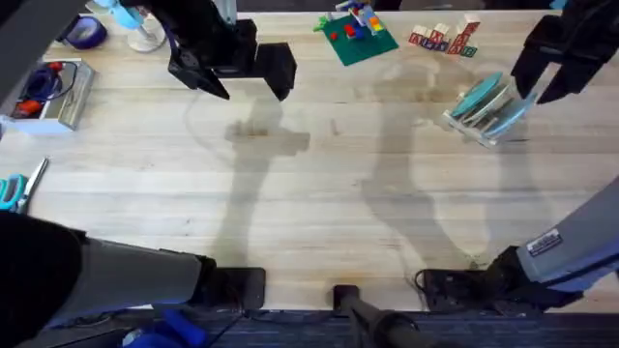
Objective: Pick up the plates from the table one by one and place each into a slot on the dish rack.
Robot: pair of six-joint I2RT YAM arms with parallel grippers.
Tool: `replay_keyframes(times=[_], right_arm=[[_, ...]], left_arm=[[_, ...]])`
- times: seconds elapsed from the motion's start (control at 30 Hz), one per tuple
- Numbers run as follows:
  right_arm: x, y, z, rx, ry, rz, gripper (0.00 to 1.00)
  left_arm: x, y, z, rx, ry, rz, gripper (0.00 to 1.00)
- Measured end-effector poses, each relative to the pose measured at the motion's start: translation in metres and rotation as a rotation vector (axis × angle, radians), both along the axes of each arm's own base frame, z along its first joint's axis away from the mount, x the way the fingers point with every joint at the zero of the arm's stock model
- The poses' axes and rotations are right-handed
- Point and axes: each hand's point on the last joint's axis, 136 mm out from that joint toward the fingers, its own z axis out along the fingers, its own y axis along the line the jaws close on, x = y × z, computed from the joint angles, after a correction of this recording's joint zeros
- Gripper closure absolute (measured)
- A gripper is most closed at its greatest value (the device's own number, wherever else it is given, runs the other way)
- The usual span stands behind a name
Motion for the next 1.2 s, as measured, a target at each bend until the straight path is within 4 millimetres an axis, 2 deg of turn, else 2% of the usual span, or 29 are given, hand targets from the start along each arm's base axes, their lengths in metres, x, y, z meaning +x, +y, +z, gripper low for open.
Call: replay_keyframes(times=[0.3,0.4,0.53,0.77,0.87,0.97,1.1,1.2], right_arm=[[0.000,0.000,0.001,0.003,0.006,0.026,0.798],[0.005,-0.001,0.011,0.002,-0.015,0.058,0.792],[0.023,-0.004,0.050,-0.020,-0.123,0.101,0.738],[0.039,-0.007,0.131,-0.078,-0.344,0.163,0.688],[0.042,-0.003,0.156,-0.090,-0.425,0.202,0.652],[0.042,0.007,0.172,-0.062,-0.483,0.249,0.531],[0.044,0.026,0.180,0.019,-0.526,0.345,0.197],[0.046,0.040,0.179,0.064,-0.533,0.401,0.096]], left_arm=[[0.000,0.000,0.000,0.000,0.000,0.000,0.008],[0.000,0.000,0.000,0.000,0.000,0.000,0.008],[0.000,0.000,0.000,0.000,0.000,0.000,0.008],[0.000,0.000,0.000,0.000,0.000,0.000,0.007],[0.000,0.000,0.000,0.000,0.000,0.000,0.007],[0.000,0.000,0.000,0.000,0.000,0.000,0.007],[0.000,0.000,0.000,0.000,0.000,0.000,0.007],[0.000,0.000,0.000,0.000,0.000,0.000,0.006]])
